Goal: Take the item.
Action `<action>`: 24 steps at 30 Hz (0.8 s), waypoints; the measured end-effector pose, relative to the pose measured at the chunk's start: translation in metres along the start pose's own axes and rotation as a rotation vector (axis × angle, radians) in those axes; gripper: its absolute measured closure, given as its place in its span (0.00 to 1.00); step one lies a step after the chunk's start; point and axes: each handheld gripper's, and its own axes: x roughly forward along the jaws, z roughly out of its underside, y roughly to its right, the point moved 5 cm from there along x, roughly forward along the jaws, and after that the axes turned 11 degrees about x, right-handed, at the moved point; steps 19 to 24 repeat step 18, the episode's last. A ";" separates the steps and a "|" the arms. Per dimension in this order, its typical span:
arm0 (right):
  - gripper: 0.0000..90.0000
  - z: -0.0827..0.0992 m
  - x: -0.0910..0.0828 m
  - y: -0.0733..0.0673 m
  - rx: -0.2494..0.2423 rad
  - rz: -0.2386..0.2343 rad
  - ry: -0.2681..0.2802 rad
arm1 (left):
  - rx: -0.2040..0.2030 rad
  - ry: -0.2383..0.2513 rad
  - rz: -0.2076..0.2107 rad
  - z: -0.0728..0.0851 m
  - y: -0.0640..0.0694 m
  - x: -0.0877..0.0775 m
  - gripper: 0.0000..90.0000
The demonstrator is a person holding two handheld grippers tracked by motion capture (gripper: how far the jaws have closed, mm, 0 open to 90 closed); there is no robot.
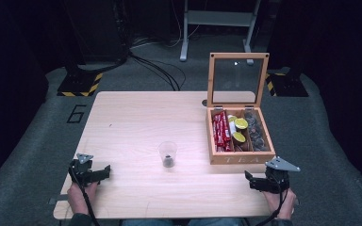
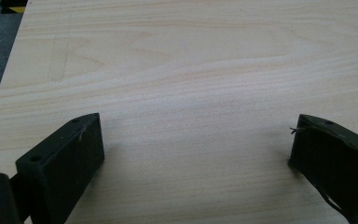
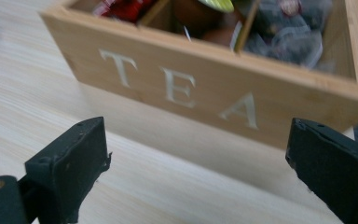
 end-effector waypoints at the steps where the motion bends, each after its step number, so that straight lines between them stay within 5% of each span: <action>1: 0.05 0.004 0.001 0.002 0.010 0.008 -0.010 | 0.001 0.000 0.000 0.000 0.000 0.000 0.03; 9: 0.02 0.031 0.018 0.020 0.041 0.064 -0.076 | 0.000 0.000 0.000 0.000 0.000 0.000 0.03; 15: 0.00 0.042 0.030 0.025 0.016 0.082 -0.131 | -0.003 -0.003 0.001 0.000 0.000 0.000 0.03; 24: 0.00 0.042 0.031 0.025 0.041 0.085 -0.114 | -0.002 -0.004 0.001 0.000 0.000 0.000 0.03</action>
